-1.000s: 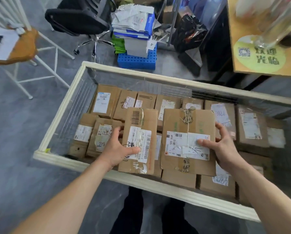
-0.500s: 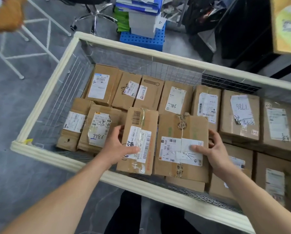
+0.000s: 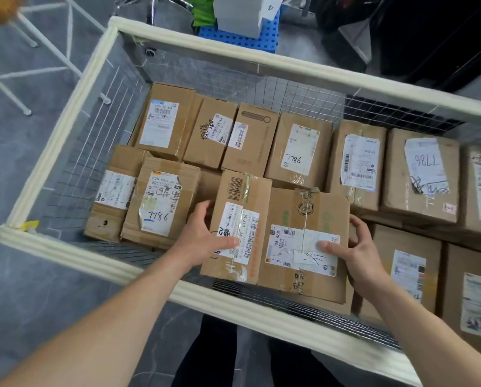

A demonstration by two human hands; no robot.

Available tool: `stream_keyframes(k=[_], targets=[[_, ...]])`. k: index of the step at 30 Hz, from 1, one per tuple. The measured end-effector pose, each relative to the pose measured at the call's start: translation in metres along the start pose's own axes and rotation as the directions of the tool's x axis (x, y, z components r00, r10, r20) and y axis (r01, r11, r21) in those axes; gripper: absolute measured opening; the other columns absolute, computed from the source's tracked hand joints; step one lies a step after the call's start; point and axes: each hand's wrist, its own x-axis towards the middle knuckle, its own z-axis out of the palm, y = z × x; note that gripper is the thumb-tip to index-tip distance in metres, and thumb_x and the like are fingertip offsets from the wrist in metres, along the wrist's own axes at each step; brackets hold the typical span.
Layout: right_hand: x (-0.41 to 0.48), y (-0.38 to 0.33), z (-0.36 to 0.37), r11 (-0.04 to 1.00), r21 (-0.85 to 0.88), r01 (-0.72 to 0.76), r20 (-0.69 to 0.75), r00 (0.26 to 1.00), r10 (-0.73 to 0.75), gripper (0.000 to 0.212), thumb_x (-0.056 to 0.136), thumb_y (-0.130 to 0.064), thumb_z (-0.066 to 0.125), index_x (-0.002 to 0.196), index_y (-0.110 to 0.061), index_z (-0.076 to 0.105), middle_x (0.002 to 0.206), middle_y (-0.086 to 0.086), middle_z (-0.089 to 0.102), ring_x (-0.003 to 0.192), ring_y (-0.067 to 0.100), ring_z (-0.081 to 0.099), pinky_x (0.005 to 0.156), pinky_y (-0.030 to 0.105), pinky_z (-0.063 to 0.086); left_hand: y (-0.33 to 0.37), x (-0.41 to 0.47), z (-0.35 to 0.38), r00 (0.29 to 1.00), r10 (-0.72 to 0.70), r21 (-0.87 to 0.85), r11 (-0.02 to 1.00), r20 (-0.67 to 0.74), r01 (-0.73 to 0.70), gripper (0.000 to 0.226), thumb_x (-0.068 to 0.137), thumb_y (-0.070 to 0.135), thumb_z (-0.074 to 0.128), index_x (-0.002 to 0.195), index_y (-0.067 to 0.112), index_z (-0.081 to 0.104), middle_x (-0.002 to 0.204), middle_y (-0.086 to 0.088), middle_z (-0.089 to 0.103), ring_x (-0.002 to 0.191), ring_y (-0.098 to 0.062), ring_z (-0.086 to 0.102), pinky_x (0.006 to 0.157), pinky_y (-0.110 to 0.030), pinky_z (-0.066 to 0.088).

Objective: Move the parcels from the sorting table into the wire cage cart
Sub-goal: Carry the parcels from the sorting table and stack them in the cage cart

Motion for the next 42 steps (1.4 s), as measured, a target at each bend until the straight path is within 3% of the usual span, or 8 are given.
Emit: stream_keyframes(k=[5,10,18,23,28,34,38,42], targets=[[0.005,0.010,0.003,1.000,0.002,0.007,-0.008,1.000,-0.007,0.089,0.069,0.003,0.085,0.136,-0.039,0.043,0.116,0.009,0.072,0.095,0.030,0.075,0.078,0.051,0.061,-0.004,0.008,0.000,1.000,-0.004,0.013,1.000,-0.007,0.004,0.114,0.069,0.029,0.092,0.156,0.030,0.019,0.151,0.001,0.047,0.134,-0.022,0.048,0.112,-0.052,0.040],[0.009,0.024,0.010,0.999,-0.028,0.021,-0.004,1.000,-0.021,0.086,0.071,-0.001,0.086,0.133,-0.043,0.043,0.118,0.006,0.070,0.099,0.026,0.073,0.076,0.044,0.061,-0.009,0.018,0.000,1.000,-0.018,0.024,1.000,0.006,0.018,0.111,0.072,0.023,0.090,0.155,0.034,0.017,0.150,0.002,0.048,0.131,-0.021,0.051,0.107,-0.045,0.043],[0.002,0.028,0.022,0.982,-0.188,0.035,-0.072,0.996,-0.049,0.085,0.084,-0.018,0.082,0.152,-0.032,0.033,0.128,-0.005,0.062,0.110,0.018,0.064,0.078,0.034,0.055,-0.010,0.014,0.004,0.996,0.019,0.082,0.997,-0.090,-0.011,0.103,0.081,0.007,0.080,0.157,0.032,0.015,0.140,0.002,0.053,0.124,-0.019,0.056,0.103,-0.044,0.050],[-0.007,0.027,0.022,0.975,-0.219,-0.033,-0.115,0.993,0.007,0.081,0.089,-0.021,0.077,0.155,-0.029,0.030,0.128,0.003,0.063,0.108,0.023,0.065,0.090,0.049,0.058,-0.009,0.005,0.005,0.983,0.098,0.186,0.980,-0.157,-0.068,0.101,0.083,0.002,0.073,0.157,0.035,0.012,0.148,0.001,0.043,0.125,-0.020,0.053,0.103,-0.041,0.049],[-0.013,0.028,0.028,0.966,-0.249,-0.076,-0.122,0.991,0.046,0.074,0.093,-0.023,0.073,0.153,-0.031,0.032,0.129,0.005,0.064,0.108,0.024,0.067,0.086,0.051,0.060,-0.006,-0.005,0.005,0.978,0.144,0.286,0.953,-0.149,-0.097,0.092,0.085,-0.007,0.065,0.155,0.036,0.024,0.136,-0.001,0.046,0.113,-0.018,0.057,0.094,-0.034,0.052],[-0.016,0.028,0.032,0.964,-0.254,-0.081,-0.121,0.991,0.051,0.064,0.095,-0.022,0.070,0.149,-0.034,0.037,0.126,0.003,0.066,0.108,0.025,0.067,0.085,0.053,0.061,-0.003,-0.009,0.001,0.976,0.158,0.354,0.930,-0.150,-0.096,0.086,0.087,-0.011,0.060,0.154,0.033,0.031,0.140,-0.003,0.045,0.114,-0.015,0.051,0.094,-0.027,0.044],[-0.017,0.026,0.034,0.955,-0.279,-0.095,-0.067,0.995,0.080,0.061,0.097,-0.021,0.068,0.148,-0.035,0.039,0.126,0.002,0.067,0.108,0.023,0.067,0.075,0.045,0.063,-0.002,-0.012,-0.002,0.976,0.157,0.384,0.919,-0.150,-0.089,0.083,0.087,-0.014,0.056,0.155,0.027,0.032,0.146,-0.004,0.040,0.125,-0.021,0.050,0.102,-0.031,0.044],[-0.022,0.022,0.032,0.942,-0.326,-0.085,-0.033,0.996,0.079,0.063,0.097,-0.021,0.068,0.150,-0.036,0.038,0.127,0.002,0.066,0.107,0.023,0.066,0.074,0.043,0.062,-0.001,-0.016,-0.005,0.978,0.161,0.423,0.901,-0.134,-0.090,0.078,0.088,-0.012,0.057,0.155,0.021,0.034,0.152,-0.003,0.034,0.132,-0.020,0.046,0.101,-0.025,0.038]])
